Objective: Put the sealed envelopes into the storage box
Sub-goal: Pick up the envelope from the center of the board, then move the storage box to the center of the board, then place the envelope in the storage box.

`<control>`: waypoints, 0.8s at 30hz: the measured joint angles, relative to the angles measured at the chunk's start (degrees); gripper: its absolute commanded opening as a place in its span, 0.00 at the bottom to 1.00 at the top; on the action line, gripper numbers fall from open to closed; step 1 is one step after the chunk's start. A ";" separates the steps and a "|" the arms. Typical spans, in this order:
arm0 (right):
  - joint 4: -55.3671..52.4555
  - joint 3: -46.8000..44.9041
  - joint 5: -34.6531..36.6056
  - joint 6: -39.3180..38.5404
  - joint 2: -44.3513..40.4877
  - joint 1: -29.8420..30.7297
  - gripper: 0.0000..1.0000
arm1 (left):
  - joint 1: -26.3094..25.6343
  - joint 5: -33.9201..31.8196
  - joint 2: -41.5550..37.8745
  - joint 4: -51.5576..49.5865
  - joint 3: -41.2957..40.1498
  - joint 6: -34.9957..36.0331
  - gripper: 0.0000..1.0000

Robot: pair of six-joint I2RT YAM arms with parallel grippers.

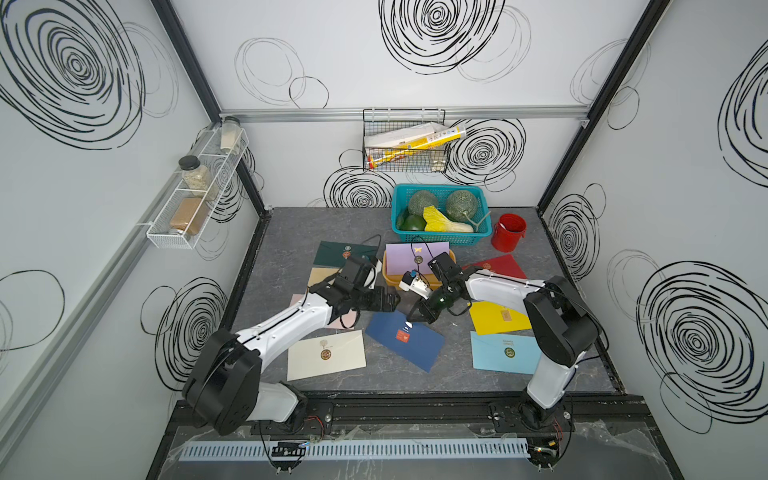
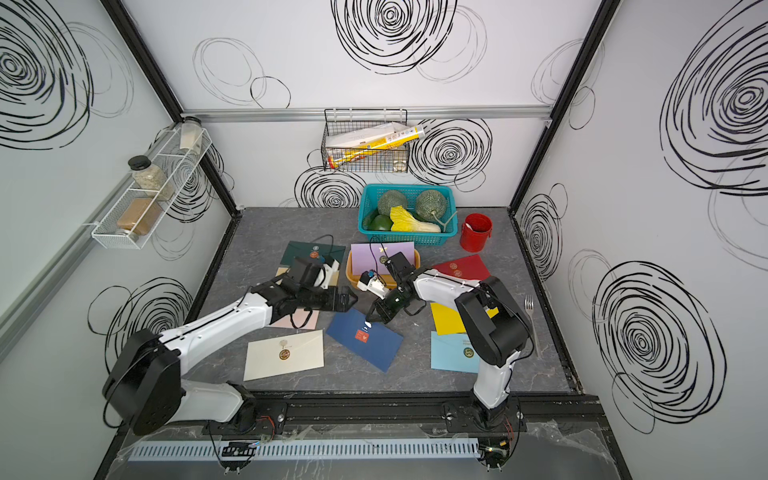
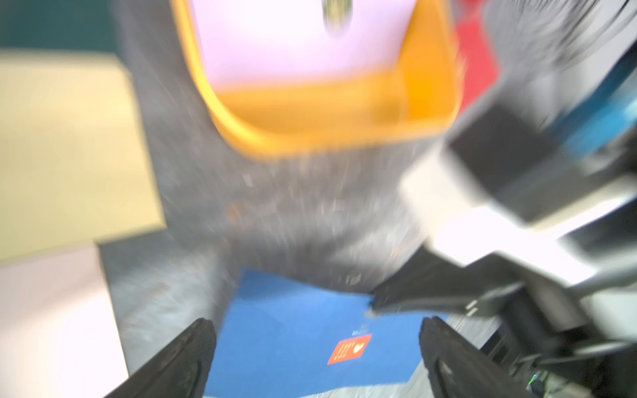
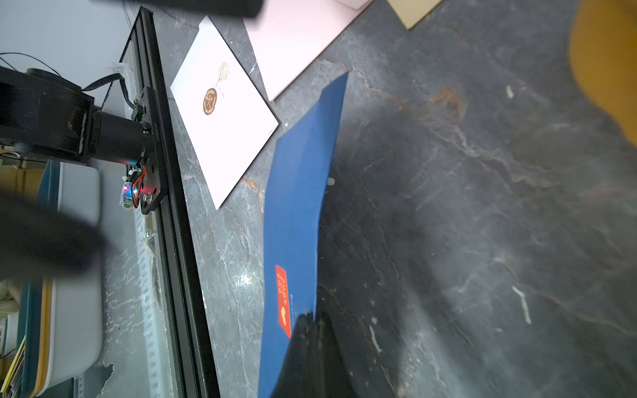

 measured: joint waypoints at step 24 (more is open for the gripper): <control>-23.06 25.53 26.16 4.50 -13.07 -0.87 0.00 | 1.81 -7.30 32.48 -3.98 24.44 0.55 0.20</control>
